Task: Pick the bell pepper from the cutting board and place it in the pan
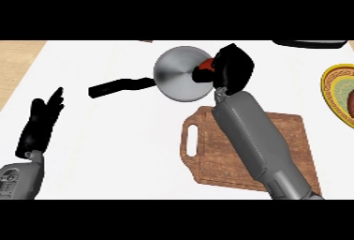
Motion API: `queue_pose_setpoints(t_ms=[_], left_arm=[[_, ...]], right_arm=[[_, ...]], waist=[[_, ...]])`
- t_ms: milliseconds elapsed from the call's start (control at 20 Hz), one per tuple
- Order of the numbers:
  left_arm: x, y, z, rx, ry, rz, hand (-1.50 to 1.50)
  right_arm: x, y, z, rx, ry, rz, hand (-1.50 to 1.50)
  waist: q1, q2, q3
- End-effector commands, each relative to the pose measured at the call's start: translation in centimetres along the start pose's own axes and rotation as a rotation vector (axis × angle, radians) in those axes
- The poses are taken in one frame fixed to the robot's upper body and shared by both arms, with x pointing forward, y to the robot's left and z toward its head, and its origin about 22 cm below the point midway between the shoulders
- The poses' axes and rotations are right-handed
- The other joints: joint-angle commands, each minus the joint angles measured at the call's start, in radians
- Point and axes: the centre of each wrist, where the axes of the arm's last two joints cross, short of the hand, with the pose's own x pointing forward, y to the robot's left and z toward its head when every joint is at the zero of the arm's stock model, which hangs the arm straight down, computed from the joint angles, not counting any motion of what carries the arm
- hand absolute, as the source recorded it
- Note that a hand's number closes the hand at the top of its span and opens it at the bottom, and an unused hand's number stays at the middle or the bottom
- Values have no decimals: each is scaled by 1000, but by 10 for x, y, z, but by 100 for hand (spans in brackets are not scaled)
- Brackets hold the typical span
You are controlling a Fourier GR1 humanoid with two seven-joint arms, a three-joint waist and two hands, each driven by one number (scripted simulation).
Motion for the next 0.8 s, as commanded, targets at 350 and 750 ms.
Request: queue_pose_setpoints(t_ms=[350,750], left_arm=[[29,-8,-9,-35,-44,-1,0],[23,-15,-9,-69,-70,-20,0]], right_arm=[[-26,34,-28,26,175,-230,150],[-28,40,-36,41,176,-306,-150]], waist=[[53,20,4],[88,33,3]])
